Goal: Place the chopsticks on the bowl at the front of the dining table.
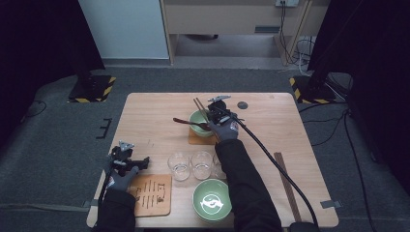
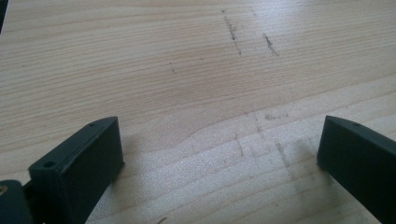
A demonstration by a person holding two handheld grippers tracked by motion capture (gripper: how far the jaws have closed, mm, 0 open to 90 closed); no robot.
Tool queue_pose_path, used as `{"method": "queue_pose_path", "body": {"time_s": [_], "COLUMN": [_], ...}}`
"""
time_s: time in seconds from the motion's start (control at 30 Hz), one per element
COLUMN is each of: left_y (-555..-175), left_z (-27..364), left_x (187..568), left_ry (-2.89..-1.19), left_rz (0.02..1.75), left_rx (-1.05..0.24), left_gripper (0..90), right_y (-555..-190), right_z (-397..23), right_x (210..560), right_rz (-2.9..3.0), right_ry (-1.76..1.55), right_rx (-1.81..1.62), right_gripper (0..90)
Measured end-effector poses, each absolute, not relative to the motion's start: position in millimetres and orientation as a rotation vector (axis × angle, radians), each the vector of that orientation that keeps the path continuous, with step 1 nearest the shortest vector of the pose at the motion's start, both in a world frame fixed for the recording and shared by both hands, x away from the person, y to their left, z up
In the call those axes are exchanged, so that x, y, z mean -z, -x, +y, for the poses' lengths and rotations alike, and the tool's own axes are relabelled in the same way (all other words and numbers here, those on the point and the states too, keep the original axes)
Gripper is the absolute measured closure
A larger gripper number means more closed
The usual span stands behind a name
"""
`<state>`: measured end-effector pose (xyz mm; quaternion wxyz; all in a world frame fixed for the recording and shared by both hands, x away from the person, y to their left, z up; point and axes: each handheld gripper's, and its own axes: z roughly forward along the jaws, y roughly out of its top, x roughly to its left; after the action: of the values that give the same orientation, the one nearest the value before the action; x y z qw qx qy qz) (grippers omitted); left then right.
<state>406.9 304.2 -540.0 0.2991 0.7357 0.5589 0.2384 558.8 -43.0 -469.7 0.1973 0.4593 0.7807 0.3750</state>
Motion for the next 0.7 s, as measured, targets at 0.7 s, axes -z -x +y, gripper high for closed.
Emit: {"method": "queue_pose_path", "body": {"time_s": [0.7], "left_y": [-407], "left_z": [304], "left_x": [540], "left_ry": [-1.954], "left_rz": [1.484], "left_rx": [-0.633], "left_gripper": [0.0], "right_y": [-550], "right_z": [-42], "right_x": [460], "right_rz": [2.196], "right_ry": [-1.232], "right_rx": [-1.092], "right_gripper": [63.9]}}
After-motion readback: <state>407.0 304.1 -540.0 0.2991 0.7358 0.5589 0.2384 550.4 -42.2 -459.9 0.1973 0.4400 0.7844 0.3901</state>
